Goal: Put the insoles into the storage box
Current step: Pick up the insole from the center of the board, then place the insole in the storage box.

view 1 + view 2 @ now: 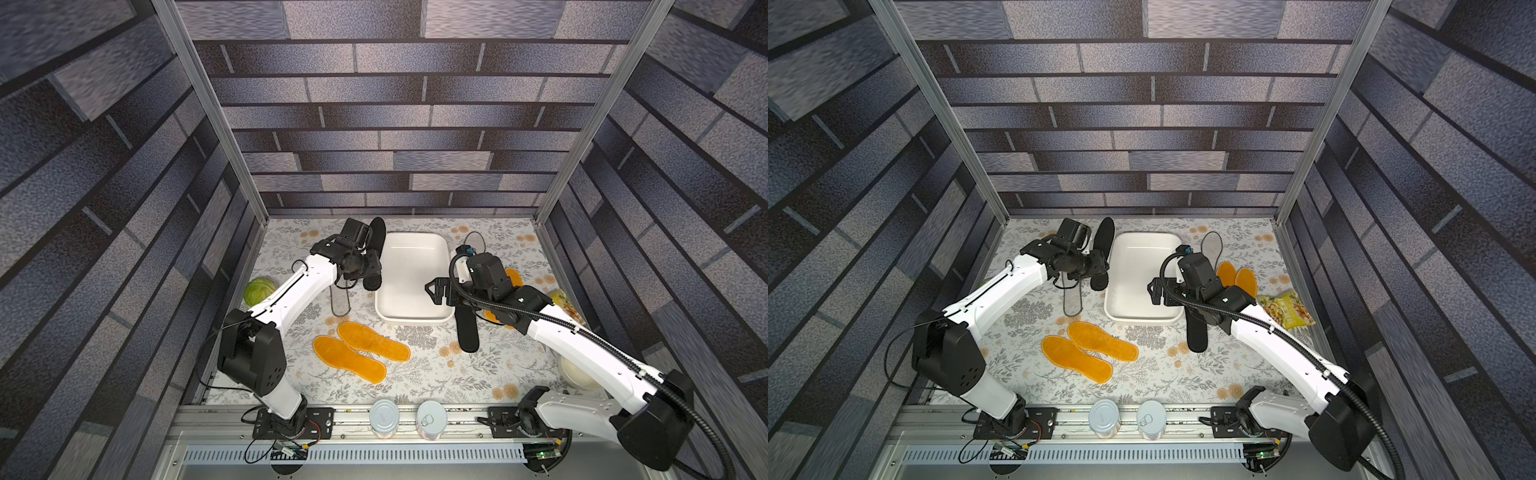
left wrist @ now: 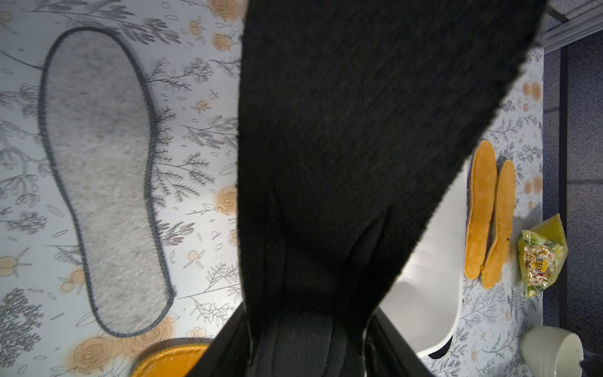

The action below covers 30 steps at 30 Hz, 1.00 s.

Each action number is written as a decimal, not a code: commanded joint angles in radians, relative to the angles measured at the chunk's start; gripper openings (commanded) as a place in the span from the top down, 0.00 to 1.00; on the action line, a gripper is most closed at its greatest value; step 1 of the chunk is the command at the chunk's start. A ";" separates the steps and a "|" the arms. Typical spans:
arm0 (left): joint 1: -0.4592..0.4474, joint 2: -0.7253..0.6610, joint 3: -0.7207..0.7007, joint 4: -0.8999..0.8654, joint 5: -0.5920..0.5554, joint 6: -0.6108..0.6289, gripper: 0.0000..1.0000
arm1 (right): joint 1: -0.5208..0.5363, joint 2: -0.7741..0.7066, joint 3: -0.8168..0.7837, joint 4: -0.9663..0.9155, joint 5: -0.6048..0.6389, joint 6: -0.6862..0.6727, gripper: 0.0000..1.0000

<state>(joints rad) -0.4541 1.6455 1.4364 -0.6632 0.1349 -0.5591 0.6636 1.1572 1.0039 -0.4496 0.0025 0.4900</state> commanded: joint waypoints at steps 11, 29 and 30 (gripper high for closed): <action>-0.101 0.235 0.264 -0.089 -0.104 -0.080 0.45 | -0.016 -0.189 -0.043 -0.160 0.127 -0.025 0.00; -0.204 0.414 0.396 -0.247 -0.294 -0.176 0.44 | -0.075 -0.289 -0.043 -0.267 0.067 -0.090 0.00; -0.204 0.418 0.390 -0.243 -0.296 -0.181 0.44 | -0.077 -0.292 -0.045 -0.272 0.065 -0.094 0.00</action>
<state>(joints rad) -0.6552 2.0445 1.8057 -0.8627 -0.1116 -0.7017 0.5953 0.8795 0.9573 -0.6769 0.0814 0.4240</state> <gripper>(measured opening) 0.561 0.999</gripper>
